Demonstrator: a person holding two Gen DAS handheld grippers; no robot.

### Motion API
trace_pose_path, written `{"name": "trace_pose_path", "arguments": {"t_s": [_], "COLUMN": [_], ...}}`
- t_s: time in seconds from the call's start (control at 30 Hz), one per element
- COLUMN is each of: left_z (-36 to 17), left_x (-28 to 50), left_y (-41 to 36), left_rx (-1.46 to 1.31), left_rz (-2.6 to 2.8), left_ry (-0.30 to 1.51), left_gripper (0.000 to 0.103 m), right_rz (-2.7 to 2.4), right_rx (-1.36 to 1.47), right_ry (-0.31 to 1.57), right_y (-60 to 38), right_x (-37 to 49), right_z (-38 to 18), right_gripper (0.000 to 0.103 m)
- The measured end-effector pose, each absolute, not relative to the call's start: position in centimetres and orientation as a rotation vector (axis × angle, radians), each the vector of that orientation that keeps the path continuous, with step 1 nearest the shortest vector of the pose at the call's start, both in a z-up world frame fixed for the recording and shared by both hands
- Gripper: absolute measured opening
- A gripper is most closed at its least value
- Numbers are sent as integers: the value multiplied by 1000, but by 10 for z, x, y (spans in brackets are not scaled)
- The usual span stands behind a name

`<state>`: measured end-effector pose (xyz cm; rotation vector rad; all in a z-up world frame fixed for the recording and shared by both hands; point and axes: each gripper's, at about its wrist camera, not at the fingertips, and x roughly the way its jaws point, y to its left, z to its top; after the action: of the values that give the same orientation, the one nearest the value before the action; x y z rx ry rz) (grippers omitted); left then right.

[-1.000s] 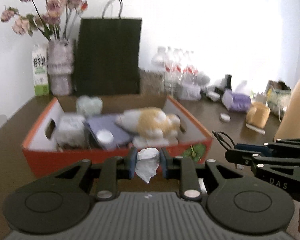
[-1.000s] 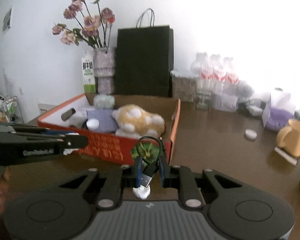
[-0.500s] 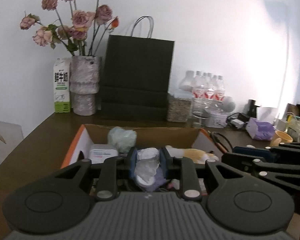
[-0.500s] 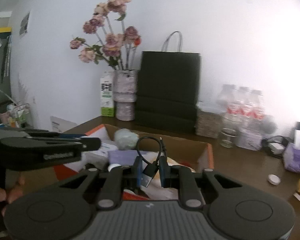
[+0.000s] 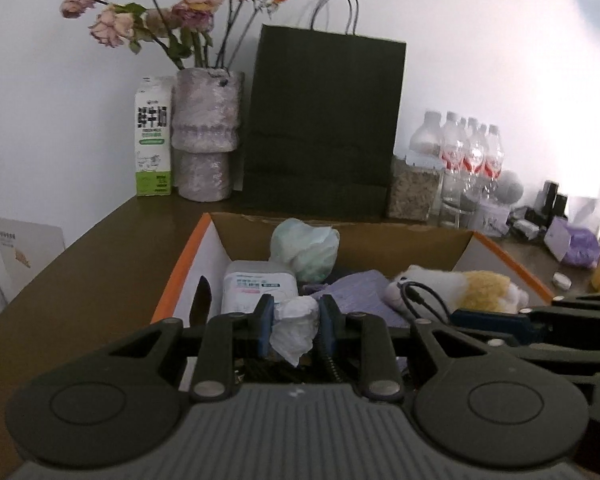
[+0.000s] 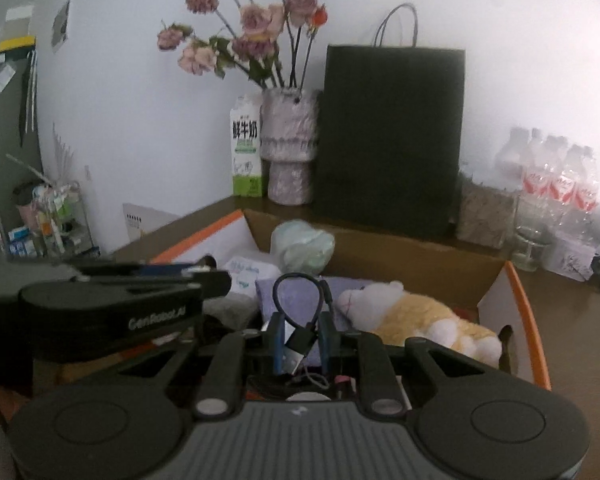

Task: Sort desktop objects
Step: 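Carry the tissue and cable into the box and open both tools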

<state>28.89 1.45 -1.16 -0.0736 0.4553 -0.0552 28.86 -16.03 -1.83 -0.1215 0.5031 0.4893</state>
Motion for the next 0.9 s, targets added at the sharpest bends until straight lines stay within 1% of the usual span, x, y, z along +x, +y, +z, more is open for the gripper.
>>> {"name": "trace_pose_path", "arguments": {"t_s": [0.13, 0.2, 0.23, 0.27, 0.3, 0.33, 0.37, 0.4, 0.43, 0.47, 0.5, 0.53, 0.6, 0.7, 0.9], "left_z": [-18, -20, -20, -21, -21, -21, -21, -19, -17, -15, -13, -10, -6, 2, 12], "left_x": [293, 292, 292, 291, 291, 289, 288, 286, 285, 283, 281, 280, 276, 271, 258], "left_y": [14, 12, 11, 10, 9, 9, 10, 10, 11, 12, 13, 14, 18, 21, 14], "left_rx": [-64, -46, -37, -27, -19, -15, -16, -17, -17, -16, -19, -28, -48, -86, -59], "left_rz": [-72, -65, -56, -45, -36, -31, -28, -21, -9, 2, 17, 34, 48, 28, 26], "left_ry": [487, 485, 484, 485, 483, 480, 479, 471, 458, 448, 436, 425, 405, 391, 362], "left_gripper": [26, 28, 38, 52, 55, 60, 72, 77, 84, 90, 94, 103, 103, 103, 103], "right_rz": [493, 495, 493, 487, 477, 470, 466, 462, 448, 441, 436, 421, 405, 407, 404], "right_rx": [-112, -113, -113, -111, -109, -107, -106, -105, -103, -102, -97, -87, -69, -25, -23], "right_ry": [510, 520, 526, 530, 530, 526, 515, 501, 482, 469, 457, 444, 425, 423, 398], "right_y": [-166, -166, -166, -166, -167, -169, -170, -172, -174, -175, -177, -179, -185, -192, -195], "right_x": [291, 293, 294, 295, 295, 294, 292, 290, 287, 285, 283, 282, 281, 280, 265], "right_z": [-21, -25, -26, -26, -26, -25, -23, -21, -18, -16, -13, -11, -6, 1, 11], "right_gripper": [16, 16, 17, 17, 21, 25, 38, 56, 61, 69, 81, 86, 102, 103, 103]}}
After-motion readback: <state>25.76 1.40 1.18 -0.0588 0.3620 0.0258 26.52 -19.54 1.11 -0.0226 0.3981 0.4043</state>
